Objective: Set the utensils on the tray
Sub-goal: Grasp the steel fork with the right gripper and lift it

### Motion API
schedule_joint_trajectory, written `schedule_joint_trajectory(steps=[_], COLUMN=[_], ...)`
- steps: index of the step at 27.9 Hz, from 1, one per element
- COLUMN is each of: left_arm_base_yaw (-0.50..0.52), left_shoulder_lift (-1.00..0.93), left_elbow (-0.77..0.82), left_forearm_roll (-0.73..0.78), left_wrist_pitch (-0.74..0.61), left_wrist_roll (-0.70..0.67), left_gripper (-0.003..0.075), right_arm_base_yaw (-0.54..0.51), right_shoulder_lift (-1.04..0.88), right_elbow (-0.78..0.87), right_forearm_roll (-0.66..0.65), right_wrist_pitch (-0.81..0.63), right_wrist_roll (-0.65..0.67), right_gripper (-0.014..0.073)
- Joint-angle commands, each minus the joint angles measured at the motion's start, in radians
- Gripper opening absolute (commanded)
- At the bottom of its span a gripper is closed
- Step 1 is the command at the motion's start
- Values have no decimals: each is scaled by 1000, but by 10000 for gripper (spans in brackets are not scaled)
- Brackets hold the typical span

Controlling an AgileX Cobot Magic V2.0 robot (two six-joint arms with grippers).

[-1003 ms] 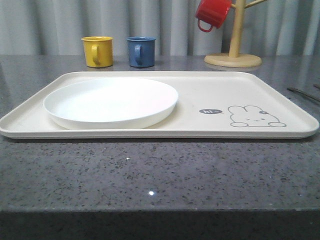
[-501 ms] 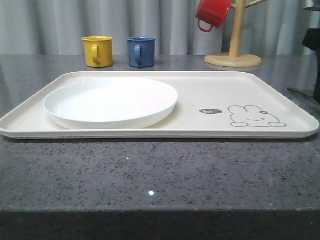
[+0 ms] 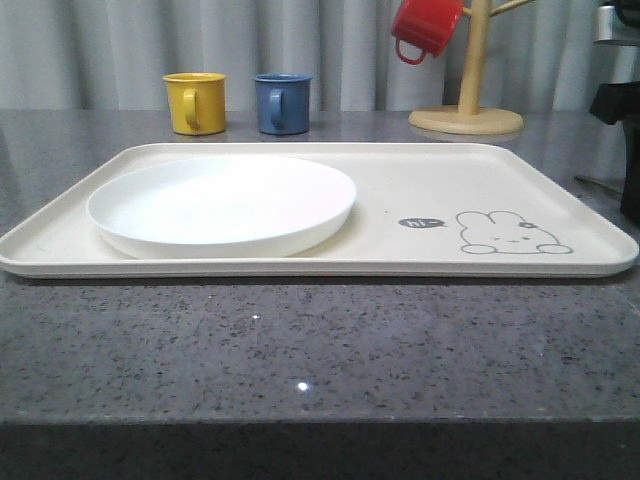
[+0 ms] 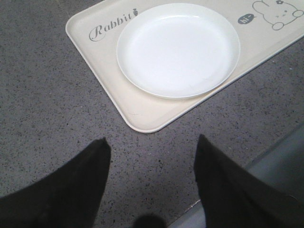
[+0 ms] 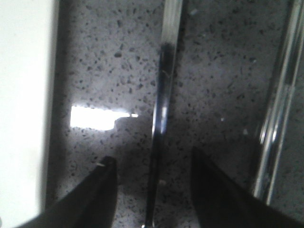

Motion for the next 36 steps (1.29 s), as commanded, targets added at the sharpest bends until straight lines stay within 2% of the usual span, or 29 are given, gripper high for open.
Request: schedule_joint_trajectory(steps=[1, 8, 13, 20, 27, 31, 36], left_arm_base_yaw=[-8, -8, -8, -8, -8, -8, -8], left_shoulder_lift=[1, 1, 1, 1, 1, 1, 1], left_elbow=[-26, -26, -26, -26, -26, -26, -26], left_forearm_roll=[2, 2, 2, 2, 2, 2, 2], left_wrist_pitch=[-61, -61, -61, -61, -61, -61, -61], left_wrist_roll=[-12, -12, -12, -12, -12, -12, -12], left_gripper=[388, 388, 388, 388, 388, 388, 388], right_arm_base_yaw=[1, 1, 1, 1, 15, 76, 189], right_shoulder_lift=[-30, -30, -30, -37, -71, -72, -67], right_elbow=[-30, -30, -30, -35, -141, -244, -327], right_forearm_roll=[8, 8, 8, 7, 8, 7, 4], right_wrist_pitch=[-27, -25, -24, -10, 91, 203, 246], right_wrist_roll=[-14, -14, -14, -14, -14, -14, -12], right_gripper=[244, 73, 13, 10, 10, 11, 13])
